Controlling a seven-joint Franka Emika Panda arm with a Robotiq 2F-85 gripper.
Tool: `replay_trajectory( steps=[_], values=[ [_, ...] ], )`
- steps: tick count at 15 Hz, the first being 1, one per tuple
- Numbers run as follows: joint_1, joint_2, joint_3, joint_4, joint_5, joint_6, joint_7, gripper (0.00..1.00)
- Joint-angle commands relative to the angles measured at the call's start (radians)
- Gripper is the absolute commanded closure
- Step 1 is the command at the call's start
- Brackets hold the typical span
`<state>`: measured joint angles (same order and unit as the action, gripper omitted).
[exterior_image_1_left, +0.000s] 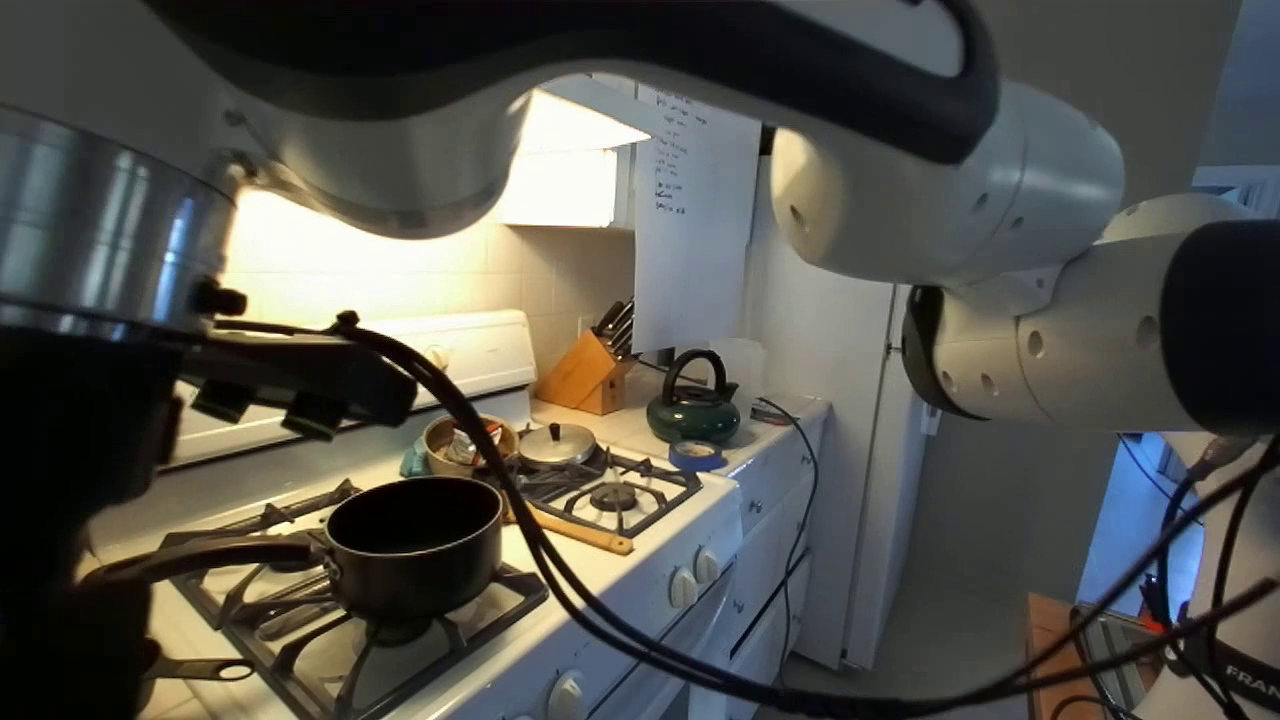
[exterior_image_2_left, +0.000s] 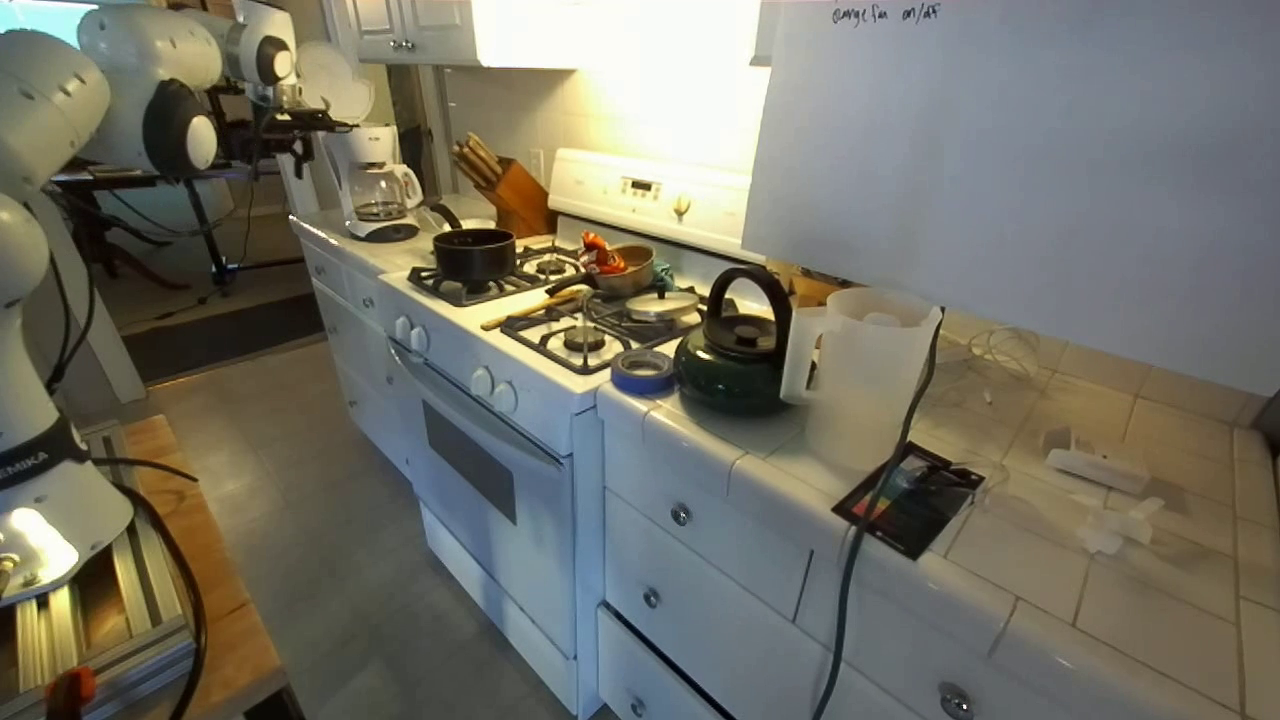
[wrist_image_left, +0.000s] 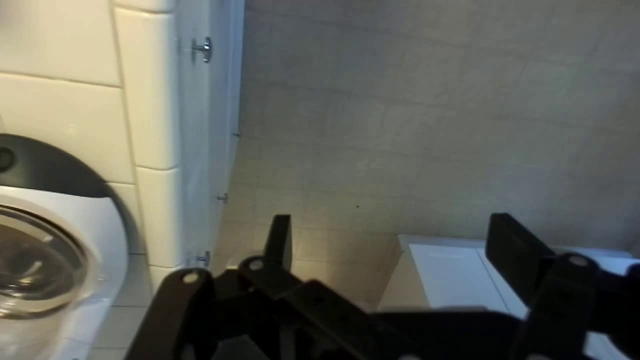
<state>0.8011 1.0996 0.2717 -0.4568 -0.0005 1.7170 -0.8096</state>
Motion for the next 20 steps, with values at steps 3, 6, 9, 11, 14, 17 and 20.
replay_trajectory(
  steps=[3,6,9,11,14,17,20],
  values=[
    [0.122,-0.021,-0.107,0.005,-0.050,-0.103,0.222,0.00],
    [0.130,-0.031,-0.158,-0.001,-0.079,-0.122,0.354,0.00],
    [0.132,-0.051,-0.193,-0.011,-0.095,-0.167,0.492,0.00],
    [0.136,-0.068,-0.206,-0.013,-0.092,-0.217,0.594,0.00],
    [0.144,-0.095,-0.214,-0.012,-0.083,-0.298,0.755,0.00],
    [0.142,-0.122,-0.214,-0.012,-0.069,-0.383,0.911,0.00],
    [0.140,-0.145,-0.212,-0.010,-0.053,-0.463,1.072,0.00]
  ],
)
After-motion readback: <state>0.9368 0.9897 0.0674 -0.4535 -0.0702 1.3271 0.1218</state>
